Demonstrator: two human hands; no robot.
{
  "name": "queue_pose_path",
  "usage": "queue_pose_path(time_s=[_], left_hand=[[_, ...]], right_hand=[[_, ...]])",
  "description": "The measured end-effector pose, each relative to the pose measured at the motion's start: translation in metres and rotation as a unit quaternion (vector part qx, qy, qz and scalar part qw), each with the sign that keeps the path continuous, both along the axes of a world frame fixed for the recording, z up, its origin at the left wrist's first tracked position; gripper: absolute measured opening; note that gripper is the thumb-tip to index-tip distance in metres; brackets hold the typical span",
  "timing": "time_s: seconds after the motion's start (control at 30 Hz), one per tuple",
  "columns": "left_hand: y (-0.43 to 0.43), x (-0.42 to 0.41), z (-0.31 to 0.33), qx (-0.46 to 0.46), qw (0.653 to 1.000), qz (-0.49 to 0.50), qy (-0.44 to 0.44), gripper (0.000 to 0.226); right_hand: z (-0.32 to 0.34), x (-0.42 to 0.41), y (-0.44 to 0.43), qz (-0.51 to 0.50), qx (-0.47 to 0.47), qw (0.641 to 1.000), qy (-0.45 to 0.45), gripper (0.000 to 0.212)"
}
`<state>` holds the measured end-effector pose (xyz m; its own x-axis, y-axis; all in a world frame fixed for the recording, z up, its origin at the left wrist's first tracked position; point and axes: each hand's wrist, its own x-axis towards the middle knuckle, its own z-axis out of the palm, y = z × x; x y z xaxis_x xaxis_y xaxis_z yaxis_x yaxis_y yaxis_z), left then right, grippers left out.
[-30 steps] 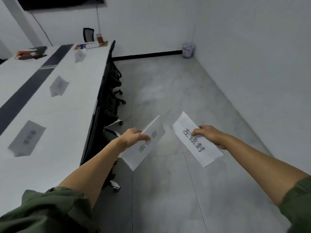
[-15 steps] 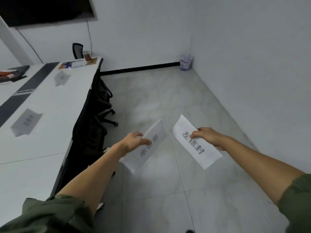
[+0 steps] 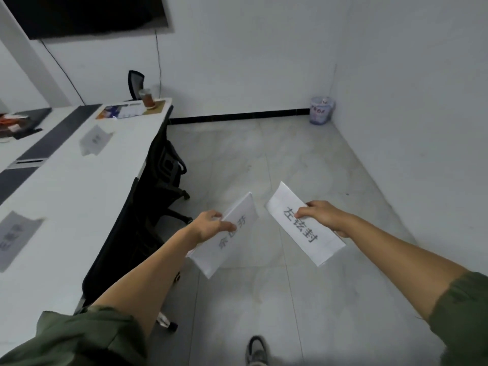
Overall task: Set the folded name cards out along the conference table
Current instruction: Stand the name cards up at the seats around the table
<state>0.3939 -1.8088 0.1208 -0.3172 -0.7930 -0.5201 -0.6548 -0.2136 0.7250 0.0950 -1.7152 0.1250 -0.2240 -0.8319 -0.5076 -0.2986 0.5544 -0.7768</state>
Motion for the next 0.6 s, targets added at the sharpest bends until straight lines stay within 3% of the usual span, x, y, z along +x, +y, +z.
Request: queue_pose_path(time_s=[0.2, 0.33, 0.6], left_hand=[[-0.155, -0.046, 0.021, 0.004, 1.000, -0.023, -0.006, 0.101], [-0.242, -0.088, 0.017, 0.009, 0.999, -0.043, -0.007, 0.076], [-0.434, -0.183, -0.009, 0.004, 0.999, -0.033, -0.021, 0.070]], right_hand=[[0.014, -0.046, -0.136, -0.026, -0.008, 1.000, 0.005, 0.026], [0.013, -0.084, -0.218, -0.036, -0.004, 0.999, 0.004, 0.026], [-0.008, -0.172, -0.420, -0.008, 0.009, 1.000, 0.005, 0.026]])
